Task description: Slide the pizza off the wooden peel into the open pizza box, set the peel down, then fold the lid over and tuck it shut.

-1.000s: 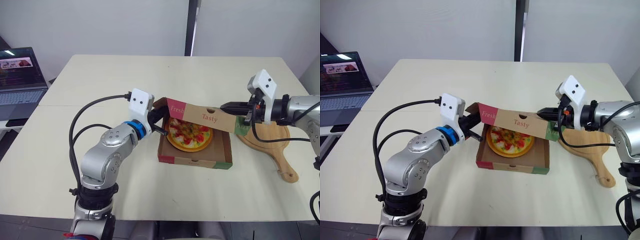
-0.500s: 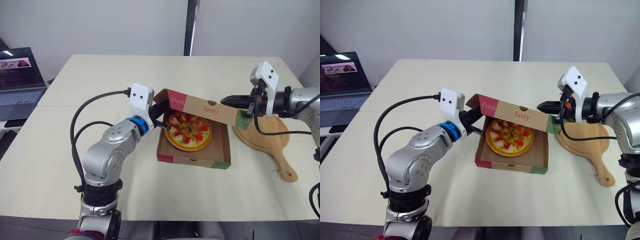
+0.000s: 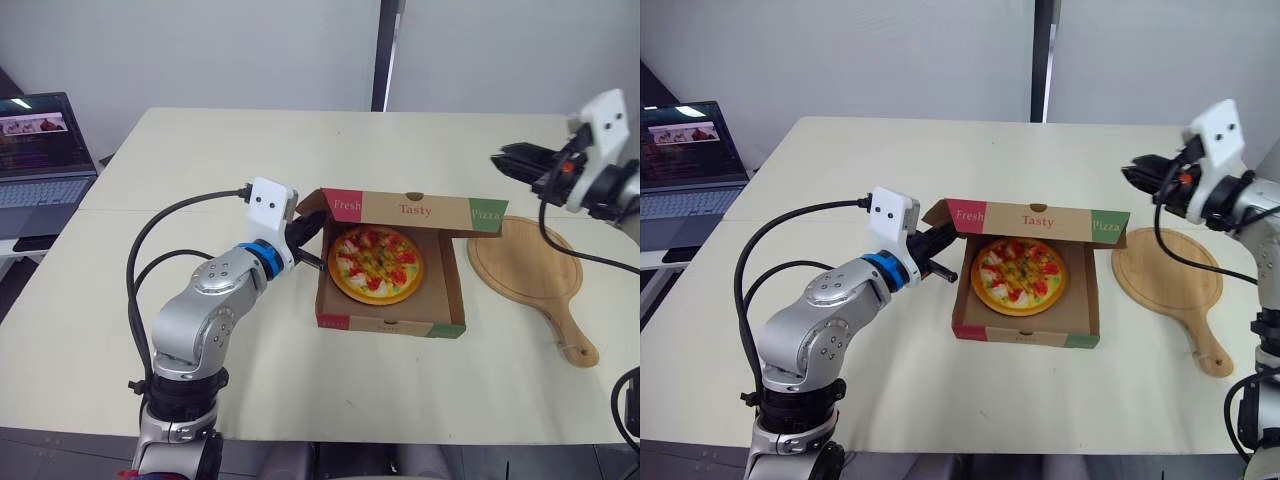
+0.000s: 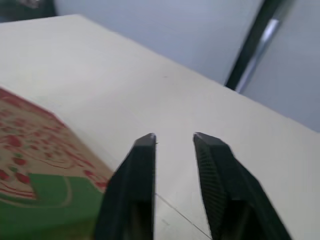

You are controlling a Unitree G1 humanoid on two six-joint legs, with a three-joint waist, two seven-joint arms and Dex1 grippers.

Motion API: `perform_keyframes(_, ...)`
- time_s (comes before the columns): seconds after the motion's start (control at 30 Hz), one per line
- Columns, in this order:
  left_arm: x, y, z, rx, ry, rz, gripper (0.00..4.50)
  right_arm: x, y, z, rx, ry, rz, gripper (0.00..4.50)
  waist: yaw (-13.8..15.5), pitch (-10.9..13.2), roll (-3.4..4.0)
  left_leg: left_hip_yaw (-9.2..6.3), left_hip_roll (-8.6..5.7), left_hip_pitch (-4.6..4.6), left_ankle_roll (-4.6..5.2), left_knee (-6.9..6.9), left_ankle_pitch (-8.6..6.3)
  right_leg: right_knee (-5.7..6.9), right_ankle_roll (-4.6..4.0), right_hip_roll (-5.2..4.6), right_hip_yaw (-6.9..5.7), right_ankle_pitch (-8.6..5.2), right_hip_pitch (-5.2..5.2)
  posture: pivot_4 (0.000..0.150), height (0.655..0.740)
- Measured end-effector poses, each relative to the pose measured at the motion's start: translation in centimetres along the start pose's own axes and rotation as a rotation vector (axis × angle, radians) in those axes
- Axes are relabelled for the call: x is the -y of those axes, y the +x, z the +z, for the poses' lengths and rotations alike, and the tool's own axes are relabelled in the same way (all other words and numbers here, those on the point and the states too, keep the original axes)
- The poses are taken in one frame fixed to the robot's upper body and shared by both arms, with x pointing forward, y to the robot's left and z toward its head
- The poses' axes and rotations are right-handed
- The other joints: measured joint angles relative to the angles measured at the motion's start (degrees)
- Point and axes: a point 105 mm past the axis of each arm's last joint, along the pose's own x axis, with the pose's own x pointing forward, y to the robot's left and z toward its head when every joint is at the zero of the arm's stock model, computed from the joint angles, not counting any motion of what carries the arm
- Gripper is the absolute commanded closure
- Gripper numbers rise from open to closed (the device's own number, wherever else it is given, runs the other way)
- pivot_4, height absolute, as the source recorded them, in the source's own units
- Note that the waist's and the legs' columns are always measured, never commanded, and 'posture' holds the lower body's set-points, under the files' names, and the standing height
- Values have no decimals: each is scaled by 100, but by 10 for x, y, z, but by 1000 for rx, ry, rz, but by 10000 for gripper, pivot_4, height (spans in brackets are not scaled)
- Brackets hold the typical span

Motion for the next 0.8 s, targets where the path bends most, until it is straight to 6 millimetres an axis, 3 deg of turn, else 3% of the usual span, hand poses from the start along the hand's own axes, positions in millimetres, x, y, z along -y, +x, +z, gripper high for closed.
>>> perform_keyframes(0.2,-6,6,10,11,-2,-22,45000,-10,-28,-36,-106,26,-17,257,-5,0,1,4,0,2,0,1,0,2,0,1,2,0,1,1500,7400)
perform_keyframes(0.3,-5,8,11,12,-1,-36,45000,-23,-37,-50,-172,31,32,257,-14,-1,1,5,0,4,0,1,0,2,1,1,4,0,1,1500,7400)
perform_keyframes(0.4,-5,8,10,8,-5,-45,45000,-38,-37,-50,-185,11,69,257,-22,-1,1,4,1,6,0,1,0,4,1,2,3,0,2,1500,7400)
perform_keyframes(0.63,-4,10,10,6,-7,-50,45000,-56,-12,-36,-89,106,10,257,-23,0,1,-2,0,4,-1,2,0,2,1,2,1,0,4,1500,7400)
perform_keyframes(0.8,-3,11,10,7,-10,-50,45000,-60,-8,-41,-121,168,-22,16439,5,0,1,-4,-2,2,0,2,0,0,1,1,0,0,3,1500,7400)
